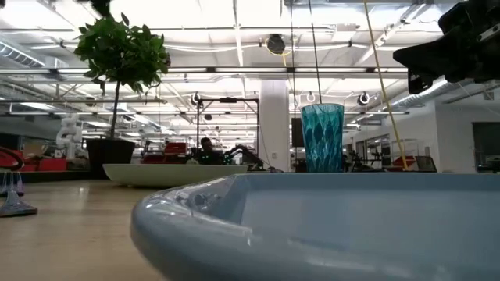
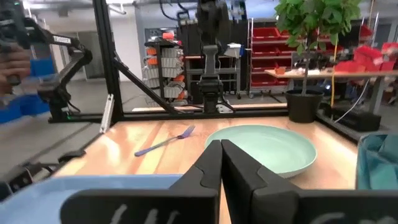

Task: Pick and place plate/cup/fork/spoon on tray
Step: Put the glass cup into the food tray

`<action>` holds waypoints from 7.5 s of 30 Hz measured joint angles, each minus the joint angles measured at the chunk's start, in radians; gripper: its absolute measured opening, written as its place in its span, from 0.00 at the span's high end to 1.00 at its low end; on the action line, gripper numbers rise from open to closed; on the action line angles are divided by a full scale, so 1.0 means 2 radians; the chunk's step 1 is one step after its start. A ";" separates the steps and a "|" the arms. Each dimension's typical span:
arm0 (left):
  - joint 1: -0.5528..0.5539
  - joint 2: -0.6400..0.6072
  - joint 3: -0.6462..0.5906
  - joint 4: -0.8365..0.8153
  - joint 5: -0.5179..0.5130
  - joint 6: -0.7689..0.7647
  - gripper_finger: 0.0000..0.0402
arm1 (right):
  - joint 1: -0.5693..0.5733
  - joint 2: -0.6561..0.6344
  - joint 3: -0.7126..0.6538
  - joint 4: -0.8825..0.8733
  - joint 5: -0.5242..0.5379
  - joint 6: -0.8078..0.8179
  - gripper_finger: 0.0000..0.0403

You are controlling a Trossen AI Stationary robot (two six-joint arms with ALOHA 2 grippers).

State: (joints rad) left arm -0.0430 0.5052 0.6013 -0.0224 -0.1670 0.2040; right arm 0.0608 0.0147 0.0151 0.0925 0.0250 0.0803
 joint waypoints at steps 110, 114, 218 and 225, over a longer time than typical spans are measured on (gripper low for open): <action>0.166 0.780 0.546 -0.149 0.175 0.471 0.96 | -0.027 0.187 0.069 -0.060 -0.017 0.103 1.00; 0.164 0.763 0.546 -0.156 0.171 0.443 0.98 | -0.027 0.187 0.069 -0.060 -0.015 0.101 1.00; -0.068 0.583 0.366 -0.240 0.094 0.259 0.97 | 0.061 0.263 0.044 0.173 0.142 0.202 1.00; -0.071 0.580 0.366 -0.267 0.119 0.241 0.92 | 0.062 0.269 0.044 0.176 0.142 0.203 1.00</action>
State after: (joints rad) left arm -0.1844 1.6661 1.3334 -0.5557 0.0707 0.6855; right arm 0.1856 0.5534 0.1032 0.4446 0.3088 0.4853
